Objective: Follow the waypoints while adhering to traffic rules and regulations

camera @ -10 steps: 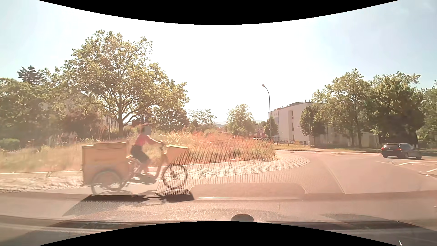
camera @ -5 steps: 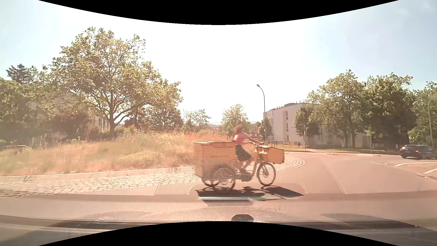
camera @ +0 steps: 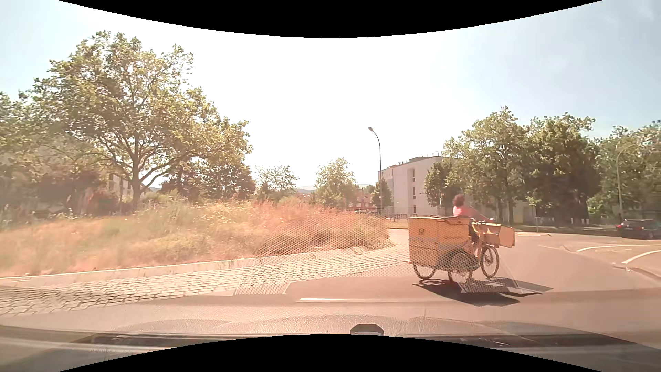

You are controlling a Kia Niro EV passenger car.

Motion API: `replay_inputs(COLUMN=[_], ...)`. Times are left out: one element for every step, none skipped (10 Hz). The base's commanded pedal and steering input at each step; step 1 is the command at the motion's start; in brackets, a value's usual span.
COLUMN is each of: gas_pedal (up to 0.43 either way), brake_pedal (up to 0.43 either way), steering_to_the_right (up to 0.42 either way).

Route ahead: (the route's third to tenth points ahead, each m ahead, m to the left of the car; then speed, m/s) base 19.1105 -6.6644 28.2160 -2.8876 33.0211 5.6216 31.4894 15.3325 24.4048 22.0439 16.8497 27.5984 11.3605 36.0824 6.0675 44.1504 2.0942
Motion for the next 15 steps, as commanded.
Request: replay_inputs(gas_pedal=[0.35,0.358,0.358,0.358,0.35,0.35,0.35,0.35,0.35,0.339,0.331,0.331,0.319,0.311,0.287], brake_pedal=[0.0,0.0,0.0,0.0,0.0,0.0,0.0,0.0,0.0,0.0,0.0,0.0,0.0,0.0,0.0], steering_to_the_right=[0.397,0.403,0.414,0.423,0.43,0.43,0.43,0.43,0.429,0.417,0.396,0.366,0.332,0.305,0.265])
